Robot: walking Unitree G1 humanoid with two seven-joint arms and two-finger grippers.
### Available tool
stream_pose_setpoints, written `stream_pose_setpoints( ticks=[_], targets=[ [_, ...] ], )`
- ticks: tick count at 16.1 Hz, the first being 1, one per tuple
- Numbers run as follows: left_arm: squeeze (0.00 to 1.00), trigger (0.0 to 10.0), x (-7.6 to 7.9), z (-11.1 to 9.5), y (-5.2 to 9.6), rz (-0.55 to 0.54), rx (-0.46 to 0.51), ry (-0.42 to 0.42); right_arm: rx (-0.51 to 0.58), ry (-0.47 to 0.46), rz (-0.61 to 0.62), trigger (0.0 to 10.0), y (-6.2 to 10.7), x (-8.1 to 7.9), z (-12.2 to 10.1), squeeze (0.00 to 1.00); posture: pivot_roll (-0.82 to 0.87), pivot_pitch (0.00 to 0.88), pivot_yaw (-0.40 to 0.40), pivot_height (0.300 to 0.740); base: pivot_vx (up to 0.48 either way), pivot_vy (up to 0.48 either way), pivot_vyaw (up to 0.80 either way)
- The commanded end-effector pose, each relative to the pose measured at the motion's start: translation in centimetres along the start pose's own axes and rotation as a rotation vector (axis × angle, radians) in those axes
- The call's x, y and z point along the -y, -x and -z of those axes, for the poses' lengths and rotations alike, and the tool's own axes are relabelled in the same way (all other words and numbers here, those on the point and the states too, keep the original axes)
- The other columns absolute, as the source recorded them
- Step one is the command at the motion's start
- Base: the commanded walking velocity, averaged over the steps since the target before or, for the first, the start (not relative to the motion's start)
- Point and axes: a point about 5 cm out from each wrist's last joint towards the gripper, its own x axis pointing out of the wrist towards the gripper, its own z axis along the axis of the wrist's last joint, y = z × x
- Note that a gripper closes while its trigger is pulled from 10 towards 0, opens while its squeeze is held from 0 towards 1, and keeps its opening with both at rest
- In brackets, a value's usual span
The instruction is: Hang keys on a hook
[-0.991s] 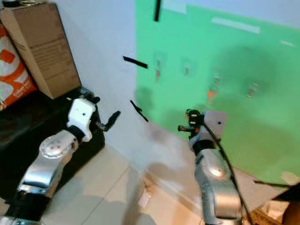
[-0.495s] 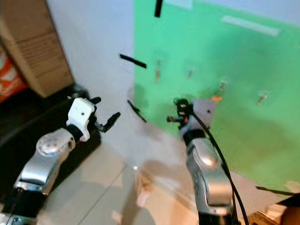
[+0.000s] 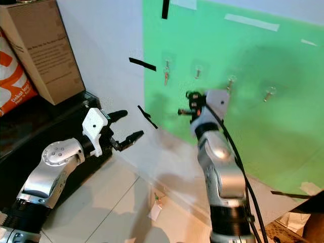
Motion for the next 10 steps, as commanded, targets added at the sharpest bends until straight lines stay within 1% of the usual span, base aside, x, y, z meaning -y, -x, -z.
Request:
stream_pose_setpoints(
  ticks=[1, 3, 8, 10],
  targets=[
    [0.02, 10.0, -0.1, -0.7, -0.2, 0.02, 0.013, -0.017, 0.002, -0.011, 0.008, 10.0, -0.3, 0.1, 0.0, 0.0, -0.06, 0.0, -0.005, 0.74, 0.0, 0.0, 0.0],
    [0.02, 10.0, -0.1, -0.9, -0.3, 0.035, 0.02, -0.014, 0.007, -0.005, -0.01, 10.0, -2.0, -0.2, -0.4, 0.0, -0.05, 0.0, -0.01, 0.74, 0.0, 0.0, 0.0],
    [0.02, 10.0, -0.1, -1.1, -0.1, 0.042, 0.028, -0.012, 0.05, -0.004, 0.021, 10.0, -3.6, 0.5, -1.7, 0.0, -0.04, 0.0, -0.018, 0.74, 0.0, 0.0, 0.0],
    [0.02, 10.0, 0.0, -1.2, -0.1, 0.053, 0.036, -0.006, 0.076, -0.003, 0.064, 10.0, -3.9, 1.3, -2.2, 0.0, -0.05, 0.0, -0.016, 0.74, 0.0, 0.0, 0.0]
  ],
)
